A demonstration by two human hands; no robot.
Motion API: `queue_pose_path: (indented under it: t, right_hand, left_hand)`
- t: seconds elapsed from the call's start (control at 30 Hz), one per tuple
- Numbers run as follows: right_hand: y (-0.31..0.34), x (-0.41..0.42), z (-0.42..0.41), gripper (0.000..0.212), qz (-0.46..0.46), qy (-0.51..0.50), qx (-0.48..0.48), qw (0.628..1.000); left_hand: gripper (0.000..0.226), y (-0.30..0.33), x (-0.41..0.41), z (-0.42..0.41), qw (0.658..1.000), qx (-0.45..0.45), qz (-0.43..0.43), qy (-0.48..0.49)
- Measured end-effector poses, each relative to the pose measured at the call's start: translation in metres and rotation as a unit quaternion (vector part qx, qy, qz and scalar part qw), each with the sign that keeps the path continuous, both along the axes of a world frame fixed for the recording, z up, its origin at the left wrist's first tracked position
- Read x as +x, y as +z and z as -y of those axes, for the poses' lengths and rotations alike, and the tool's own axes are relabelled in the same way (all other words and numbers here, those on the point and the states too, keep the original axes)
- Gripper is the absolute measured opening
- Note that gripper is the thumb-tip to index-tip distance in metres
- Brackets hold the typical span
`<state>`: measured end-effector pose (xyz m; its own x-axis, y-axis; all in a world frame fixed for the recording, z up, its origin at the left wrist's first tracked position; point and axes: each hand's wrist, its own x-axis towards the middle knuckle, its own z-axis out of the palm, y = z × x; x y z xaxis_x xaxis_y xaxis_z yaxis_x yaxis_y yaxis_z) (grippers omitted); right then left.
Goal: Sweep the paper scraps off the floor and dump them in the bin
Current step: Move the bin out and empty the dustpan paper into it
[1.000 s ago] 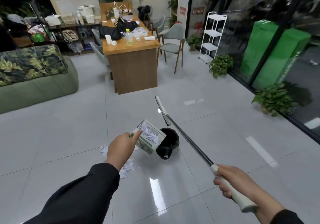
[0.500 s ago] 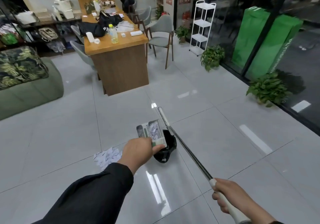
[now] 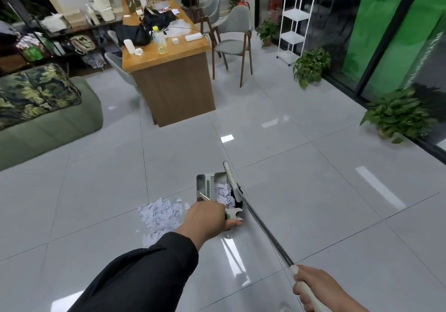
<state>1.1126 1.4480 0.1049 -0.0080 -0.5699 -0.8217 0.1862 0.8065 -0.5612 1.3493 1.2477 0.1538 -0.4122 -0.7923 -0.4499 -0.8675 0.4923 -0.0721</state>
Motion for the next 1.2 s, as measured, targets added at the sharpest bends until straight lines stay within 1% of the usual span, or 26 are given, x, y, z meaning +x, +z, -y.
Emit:
queue_pose_path:
  t: [0.07,0.2,0.27,0.3,0.4,0.53,0.6,0.67,0.83,1.0,1.1,1.2]
  right_hand:
    - [-0.005,-0.007,0.002,0.023,0.006,-0.011,0.010,1.000]
    - [-0.020,-0.039,0.006,0.019,0.013,-0.022,0.020,0.999]
    - [-0.023,-0.046,0.012,0.014,0.024,-0.046,0.026,0.998]
    - [-0.028,-0.056,0.013,0.011,0.032,-0.055,0.034,0.997]
    - [-0.033,-0.070,0.018,0.004,0.052,-0.084,0.046,0.994]
    - [-0.038,-0.088,0.019,0.005,0.056,-0.095,0.050,0.993]
    - [-0.039,-0.093,0.019,0.006,0.054,-0.090,0.048,0.993]
    - [-0.040,-0.094,0.019,0.008,0.049,-0.084,0.043,0.994]
    - [-0.043,-0.100,0.014,0.008,0.060,-0.088,0.035,0.994]
    - [-0.045,-0.101,0.007,0.005,0.071,-0.095,0.020,0.993]
    - [-0.047,-0.099,0.001,0.010,0.077,-0.090,0.013,0.993]
    - [-0.049,-0.095,-0.004,0.008,0.089,-0.098,0.008,0.991]
  left_hand:
    - [0.077,-0.002,-0.003,-0.001,1.000,0.027,0.006,0.011]
    - [0.066,-0.007,-0.028,-0.004,0.985,0.152,-0.012,0.074]
    - [0.068,-0.009,-0.034,-0.008,0.980,0.176,-0.012,0.094]
    - [0.068,-0.012,-0.044,-0.013,0.980,0.177,-0.004,0.092]
    - [0.059,-0.013,-0.058,-0.023,0.988,0.138,0.029,0.059]
    - [0.063,-0.019,-0.073,-0.032,0.991,0.101,0.084,0.033]
    - [0.058,-0.022,-0.080,-0.035,0.990,0.093,0.101,0.037]
    - [0.053,-0.025,-0.083,-0.037,0.990,0.091,0.105,0.036]
    - [0.056,-0.029,-0.097,-0.046,0.990,0.076,0.115,0.016]
    - [0.050,-0.032,-0.104,-0.051,0.989,0.084,0.118,-0.016]
    - [0.044,-0.038,-0.108,-0.054,0.988,0.095,0.120,-0.023]
    - [0.044,-0.047,-0.112,-0.056,0.988,0.090,0.121,-0.042]
